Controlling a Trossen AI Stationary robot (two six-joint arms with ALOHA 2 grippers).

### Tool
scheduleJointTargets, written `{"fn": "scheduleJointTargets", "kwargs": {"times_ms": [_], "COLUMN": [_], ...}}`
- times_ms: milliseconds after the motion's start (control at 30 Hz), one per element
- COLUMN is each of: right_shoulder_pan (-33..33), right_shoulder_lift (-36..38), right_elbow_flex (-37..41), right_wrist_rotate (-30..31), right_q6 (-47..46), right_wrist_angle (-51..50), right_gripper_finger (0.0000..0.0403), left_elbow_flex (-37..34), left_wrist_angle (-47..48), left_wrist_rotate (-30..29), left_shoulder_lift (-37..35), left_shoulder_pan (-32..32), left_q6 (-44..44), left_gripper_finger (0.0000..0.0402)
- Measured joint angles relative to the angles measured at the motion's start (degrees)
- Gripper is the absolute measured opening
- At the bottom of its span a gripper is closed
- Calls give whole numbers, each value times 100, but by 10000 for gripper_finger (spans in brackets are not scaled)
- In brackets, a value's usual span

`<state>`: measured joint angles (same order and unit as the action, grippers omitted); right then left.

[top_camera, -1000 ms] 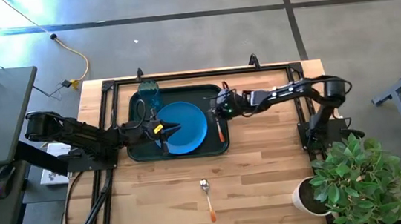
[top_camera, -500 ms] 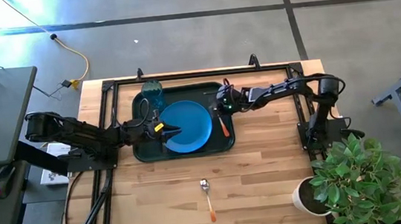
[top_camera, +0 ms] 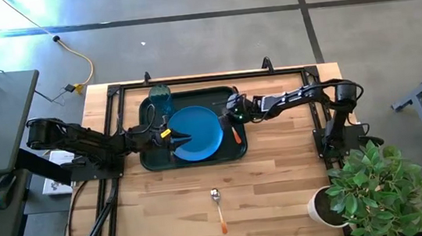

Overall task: Pick and place plate/cup/fork/spoon on tray
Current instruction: Adjust the blue plate

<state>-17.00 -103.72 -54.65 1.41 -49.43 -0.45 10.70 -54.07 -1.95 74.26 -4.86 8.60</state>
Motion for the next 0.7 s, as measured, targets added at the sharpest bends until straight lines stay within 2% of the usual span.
{"fn": "scheduleJointTargets", "kwargs": {"times_ms": [167, 433, 700], "right_shoulder_pan": [179, 357, 635], "right_shoulder_lift": [0, -134, -532], "right_elbow_flex": [0, 0, -2], "right_wrist_rotate": [757, 893, 767], "right_q6": [-91, 377, 639], "right_wrist_angle": [-541, -287, 460], "right_gripper_finger": [51, 4, 0], "left_elbow_flex": [2, 2, 2], "left_wrist_angle": [-137, -292, -290], "left_wrist_rotate": [-3, -12, -20], "left_shoulder_lift": [0, 2, 0], "left_shoulder_pan": [0, 0, 0], "left_q6": [25, 193, 407], "left_gripper_finger": [47, 47, 47]}}
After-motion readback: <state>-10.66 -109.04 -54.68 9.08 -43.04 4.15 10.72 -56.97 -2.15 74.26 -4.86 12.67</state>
